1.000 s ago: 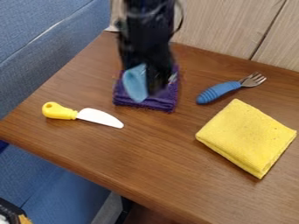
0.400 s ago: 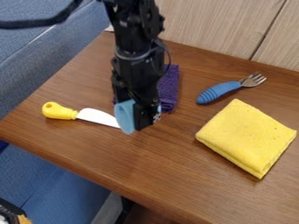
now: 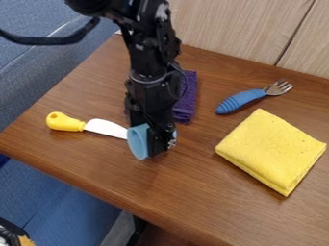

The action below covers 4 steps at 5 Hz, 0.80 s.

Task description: Put the sky blue cup to the right side of the yellow knife

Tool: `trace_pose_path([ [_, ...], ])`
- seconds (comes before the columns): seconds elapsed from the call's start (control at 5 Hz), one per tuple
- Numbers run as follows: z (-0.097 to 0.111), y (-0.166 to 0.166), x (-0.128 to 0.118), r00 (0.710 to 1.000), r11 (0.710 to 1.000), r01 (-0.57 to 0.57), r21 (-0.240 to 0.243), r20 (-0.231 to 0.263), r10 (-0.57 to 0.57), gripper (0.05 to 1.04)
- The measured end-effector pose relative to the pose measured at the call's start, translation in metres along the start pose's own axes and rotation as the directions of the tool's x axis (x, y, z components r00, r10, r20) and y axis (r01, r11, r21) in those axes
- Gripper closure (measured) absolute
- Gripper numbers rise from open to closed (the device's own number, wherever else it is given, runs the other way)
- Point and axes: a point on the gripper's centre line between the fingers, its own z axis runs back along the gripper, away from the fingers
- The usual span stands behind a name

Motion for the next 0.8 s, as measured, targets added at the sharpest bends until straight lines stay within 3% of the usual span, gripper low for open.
trace_pose_path([
  [0.2,-0.0082,0.0000,-0.0014,1.000,1.000,-0.004,-0.004,-0.024,0.004,0.328],
  [0.4,-0.0096,0.0005,0.0000,0.999,1.000,-0.001,0.003,-0.034,0.001,0.262],
  [0.6,-0.0109,0.0010,-0.0011,0.998,1.000,-0.012,-0.001,-0.068,0.012,0.072],
  [0.8,-0.0089,0.0012,-0.0011,0.997,1.000,-0.020,-0.002,-0.073,0.020,0.075],
])
